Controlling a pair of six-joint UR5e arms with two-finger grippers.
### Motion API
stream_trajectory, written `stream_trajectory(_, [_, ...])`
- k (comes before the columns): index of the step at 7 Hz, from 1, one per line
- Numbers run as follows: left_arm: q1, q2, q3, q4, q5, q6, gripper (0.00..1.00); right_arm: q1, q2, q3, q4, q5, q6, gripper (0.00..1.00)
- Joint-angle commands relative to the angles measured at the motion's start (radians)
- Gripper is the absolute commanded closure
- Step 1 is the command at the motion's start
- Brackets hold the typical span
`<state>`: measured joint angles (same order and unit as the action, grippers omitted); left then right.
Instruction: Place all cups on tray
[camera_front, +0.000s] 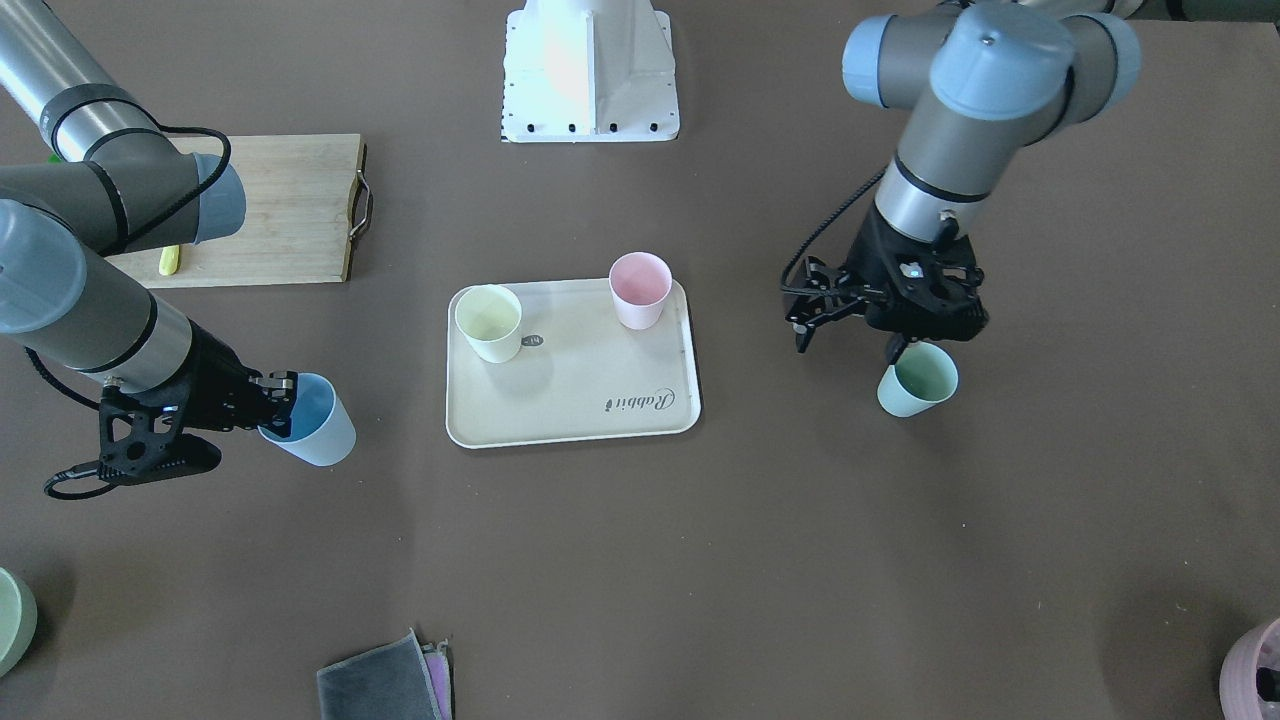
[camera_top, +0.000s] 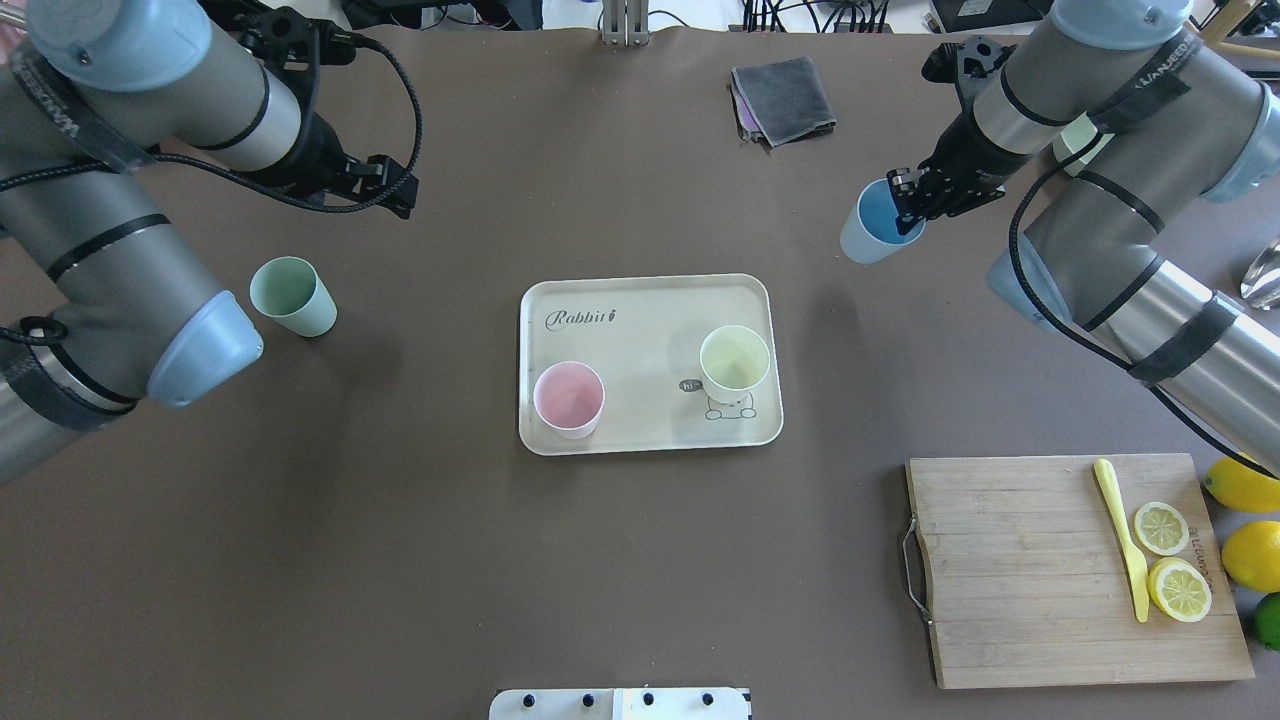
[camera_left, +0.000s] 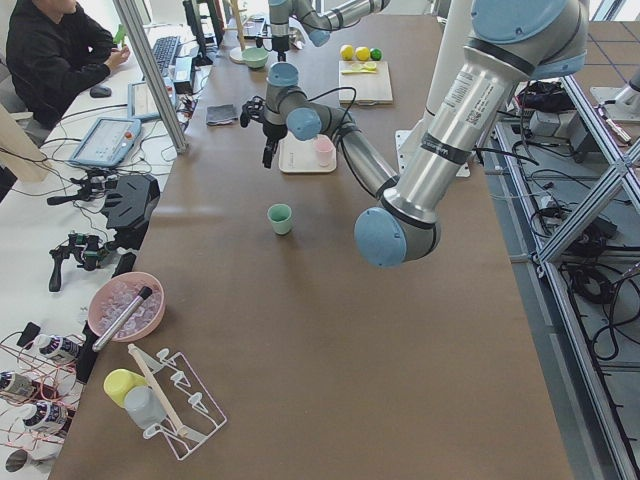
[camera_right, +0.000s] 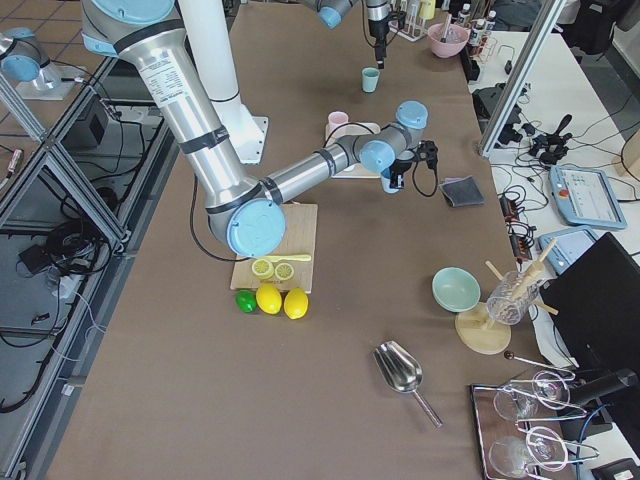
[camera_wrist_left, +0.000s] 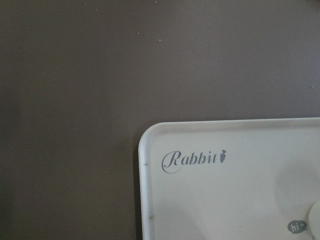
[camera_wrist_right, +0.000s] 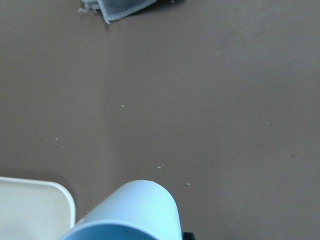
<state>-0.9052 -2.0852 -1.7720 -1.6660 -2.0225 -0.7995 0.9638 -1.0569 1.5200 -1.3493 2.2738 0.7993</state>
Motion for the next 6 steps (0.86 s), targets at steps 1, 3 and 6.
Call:
stream_trajectory(1, [-0.089,0.031,0.08,-0.011,-0.041,0.187,0.03,-0.068,0.073,-0.009,-0.001,-0.049,0.118,1.0])
stream_trajectory(3, [-0.106,0.068,0.139,-0.076,-0.042,0.246,0.03,-0.132,0.142,-0.059,0.001,-0.112,0.197,1.0])
stream_trajectory(6, [-0.112,0.119,0.221,-0.253,-0.068,0.257,0.03,-0.213,0.169,-0.069,0.005,-0.177,0.264,1.0])
